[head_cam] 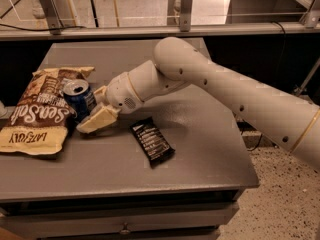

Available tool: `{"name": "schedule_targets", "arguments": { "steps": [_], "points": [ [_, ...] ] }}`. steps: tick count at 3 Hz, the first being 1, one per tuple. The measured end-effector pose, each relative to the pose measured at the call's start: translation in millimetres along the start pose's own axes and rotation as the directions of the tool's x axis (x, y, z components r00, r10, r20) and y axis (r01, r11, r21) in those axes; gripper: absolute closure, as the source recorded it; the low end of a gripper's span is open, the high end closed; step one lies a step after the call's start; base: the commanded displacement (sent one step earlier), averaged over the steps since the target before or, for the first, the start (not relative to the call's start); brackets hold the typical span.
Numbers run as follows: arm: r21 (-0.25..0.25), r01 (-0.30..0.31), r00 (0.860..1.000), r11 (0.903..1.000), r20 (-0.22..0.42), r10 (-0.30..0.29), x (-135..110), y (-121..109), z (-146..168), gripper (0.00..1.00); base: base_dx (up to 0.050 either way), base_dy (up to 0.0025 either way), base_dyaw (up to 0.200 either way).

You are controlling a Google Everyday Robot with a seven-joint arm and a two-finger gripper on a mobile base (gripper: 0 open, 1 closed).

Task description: Move pepsi can near brown chip bag

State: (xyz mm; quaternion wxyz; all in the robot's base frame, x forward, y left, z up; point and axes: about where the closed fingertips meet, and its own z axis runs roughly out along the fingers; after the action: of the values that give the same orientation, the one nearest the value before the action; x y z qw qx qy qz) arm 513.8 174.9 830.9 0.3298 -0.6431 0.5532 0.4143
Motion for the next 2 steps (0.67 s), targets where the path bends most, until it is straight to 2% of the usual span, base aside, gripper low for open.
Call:
{"name": "schedule_targets", "arguments": {
  "steps": [1, 2],
  "points": [
    [0.0, 0.0, 1.0, 1.0, 0.0, 0.0, 0.0, 0.1, 0.1, 0.0, 0.0, 0.0, 0.0],
    [-0.042, 0.028, 0.999, 0.9987, -0.017, -0.029, 1.4, 12.7, 8.1, 0.0, 0.0, 0.0, 0.0]
  ]
}}
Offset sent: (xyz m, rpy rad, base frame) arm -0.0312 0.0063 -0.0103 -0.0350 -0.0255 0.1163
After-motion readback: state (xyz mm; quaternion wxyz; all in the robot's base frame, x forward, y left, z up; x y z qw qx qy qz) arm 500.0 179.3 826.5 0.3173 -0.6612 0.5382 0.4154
